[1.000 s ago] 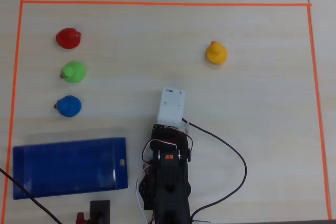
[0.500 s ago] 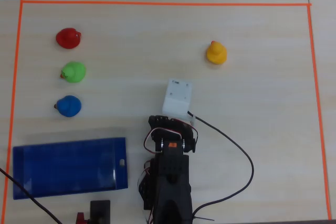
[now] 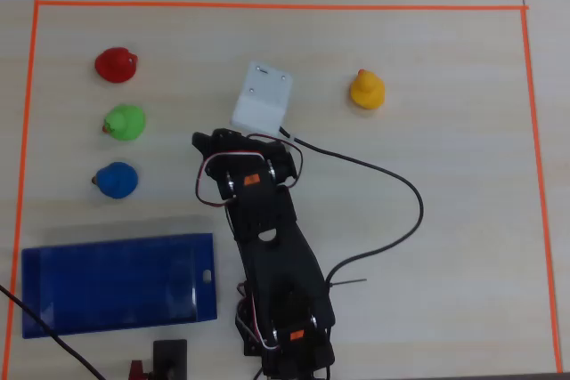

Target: Grasp green duck and put it into box.

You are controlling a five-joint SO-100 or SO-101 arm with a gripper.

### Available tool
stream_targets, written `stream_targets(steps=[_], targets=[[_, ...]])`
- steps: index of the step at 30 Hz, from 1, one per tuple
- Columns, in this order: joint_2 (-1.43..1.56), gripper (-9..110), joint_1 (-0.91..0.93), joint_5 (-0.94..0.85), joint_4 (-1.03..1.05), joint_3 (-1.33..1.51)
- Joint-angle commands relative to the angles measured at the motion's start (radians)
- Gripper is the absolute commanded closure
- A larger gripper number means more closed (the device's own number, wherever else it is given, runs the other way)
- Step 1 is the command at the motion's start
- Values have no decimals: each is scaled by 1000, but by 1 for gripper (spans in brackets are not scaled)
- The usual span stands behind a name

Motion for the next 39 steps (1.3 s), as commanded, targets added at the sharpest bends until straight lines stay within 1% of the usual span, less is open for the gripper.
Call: stream_targets(steps=[1, 6, 16, 28, 33, 39], targets=[[-107, 67, -92, 80, -32, -118], [-247, 67, -158, 115, -141, -124], [-545, 67, -264, 202, -256, -302], [-799, 67, -407, 336, -252, -552], [-910, 68, -446, 354, -236, -661], [-973, 68, -460, 347, -244, -706]])
